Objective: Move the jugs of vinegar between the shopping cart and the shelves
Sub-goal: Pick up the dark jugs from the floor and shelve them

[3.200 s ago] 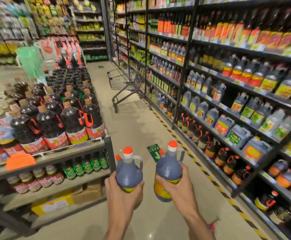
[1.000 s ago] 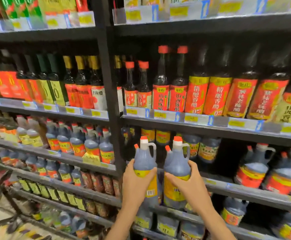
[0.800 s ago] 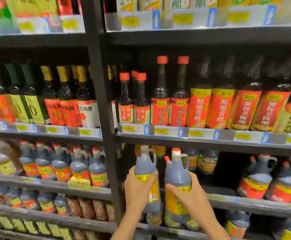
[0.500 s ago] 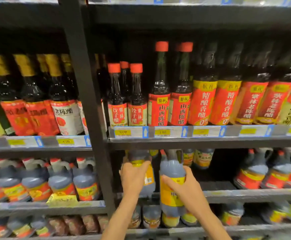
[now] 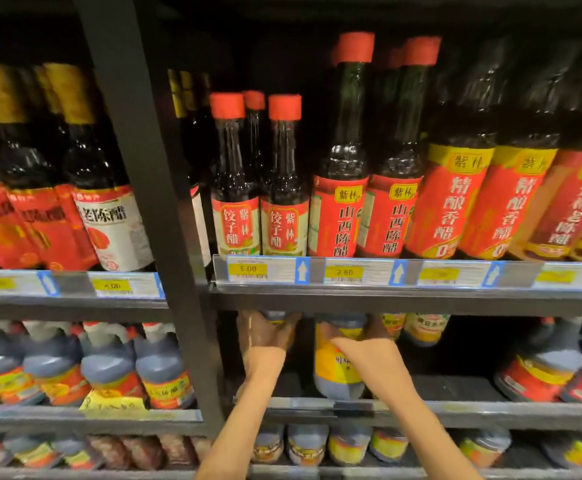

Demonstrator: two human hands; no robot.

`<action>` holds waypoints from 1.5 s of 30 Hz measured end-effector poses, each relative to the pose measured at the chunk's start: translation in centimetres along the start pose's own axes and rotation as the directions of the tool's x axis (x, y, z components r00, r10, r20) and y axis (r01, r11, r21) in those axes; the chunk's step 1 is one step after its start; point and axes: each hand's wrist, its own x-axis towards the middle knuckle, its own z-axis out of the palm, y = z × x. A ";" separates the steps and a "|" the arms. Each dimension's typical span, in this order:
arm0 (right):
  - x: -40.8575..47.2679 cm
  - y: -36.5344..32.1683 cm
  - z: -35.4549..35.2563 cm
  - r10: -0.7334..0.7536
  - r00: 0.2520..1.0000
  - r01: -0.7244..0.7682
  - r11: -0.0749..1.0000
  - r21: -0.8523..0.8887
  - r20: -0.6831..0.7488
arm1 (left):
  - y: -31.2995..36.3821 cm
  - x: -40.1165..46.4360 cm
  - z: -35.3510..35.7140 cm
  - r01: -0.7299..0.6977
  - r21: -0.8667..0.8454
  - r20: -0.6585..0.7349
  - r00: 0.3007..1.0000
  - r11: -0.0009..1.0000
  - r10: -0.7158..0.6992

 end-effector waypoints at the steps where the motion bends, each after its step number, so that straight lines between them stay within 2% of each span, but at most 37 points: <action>1: 0.3 -0.1 0.4 -0.056 0.998 0.056 0.998 -0.007 -0.028 | -0.7 0.5 0.5 0.000 -0.006 -0.003 1.000 1.000 0.000; 3: 1.2 0.2 1.3 -0.232 0.969 0.234 0.972 0.017 -0.084 | -1.8 1.5 1.2 0.011 -0.028 -0.005 1.000 1.000 -0.011; 4: 1.5 0.4 1.8 -0.268 0.960 0.271 0.962 0.020 -0.078 | -2.1 1.7 1.2 0.025 -0.029 0.005 1.000 0.999 -0.024; 7: 2.9 0.9 3.2 -0.300 0.950 0.305 0.951 0.047 -0.091 | -2.2 1.0 0.4 0.060 0.051 0.090 0.994 0.997 -0.065; 10: 4.4 1.2 4.7 -0.274 0.952 0.275 0.961 -0.009 -0.134 | -3.8 -0.4 0.0 0.253 0.168 0.204 0.937 0.953 -0.284; 11: 4.9 1.3 5.2 -0.255 0.957 0.256 0.967 -0.012 -0.137 | -4.4 -0.8 0.1 0.273 0.194 0.201 0.929 0.942 -0.311; 13: 5.7 1.6 5.8 -0.213 0.968 0.214 0.977 -0.009 -0.131 | -5.6 -0.7 0.5 0.230 0.244 0.195 0.940 0.942 -0.280; 16: 6.5 2.2 6.3 -0.215 0.974 0.217 0.976 0.030 -0.078 | -5.7 -0.6 0.8 0.179 0.199 0.141 0.968 0.964 -0.209; 23: 7.6 2.3 7.0 -0.377 0.921 0.384 0.922 0.057 -0.098 | -6.1 -0.4 0.9 0.124 0.270 0.168 0.970 0.955 -0.174; 26: 7.5 2.8 6.6 -0.338 0.941 0.335 0.936 0.107 0.004 | -6.0 -0.5 0.7 0.157 0.292 0.182 0.959 0.943 -0.216; 28: 7.6 3.8 6.1 -0.288 0.955 0.282 0.956 0.080 0.068 | -6.1 -0.7 0.7 0.205 0.267 0.175 0.951 0.942 -0.257; 33: 7.8 6.5 5.3 -0.172 0.971 0.184 0.982 -0.053 0.169 | -5.6 -0.8 1.0 0.138 0.259 0.128 0.976 0.956 -0.175; 38: 8.4 6.7 5.6 -0.170 0.973 0.186 0.979 -0.089 0.158 | -5.1 -0.8 1.1 0.086 0.318 0.095 0.988 0.944 -0.122; 45: 9.0 6.5 5.7 -0.178 0.971 0.198 0.973 -0.122 0.158 | -4.8 -0.6 1.2 0.095 0.268 0.048 0.993 0.959 -0.112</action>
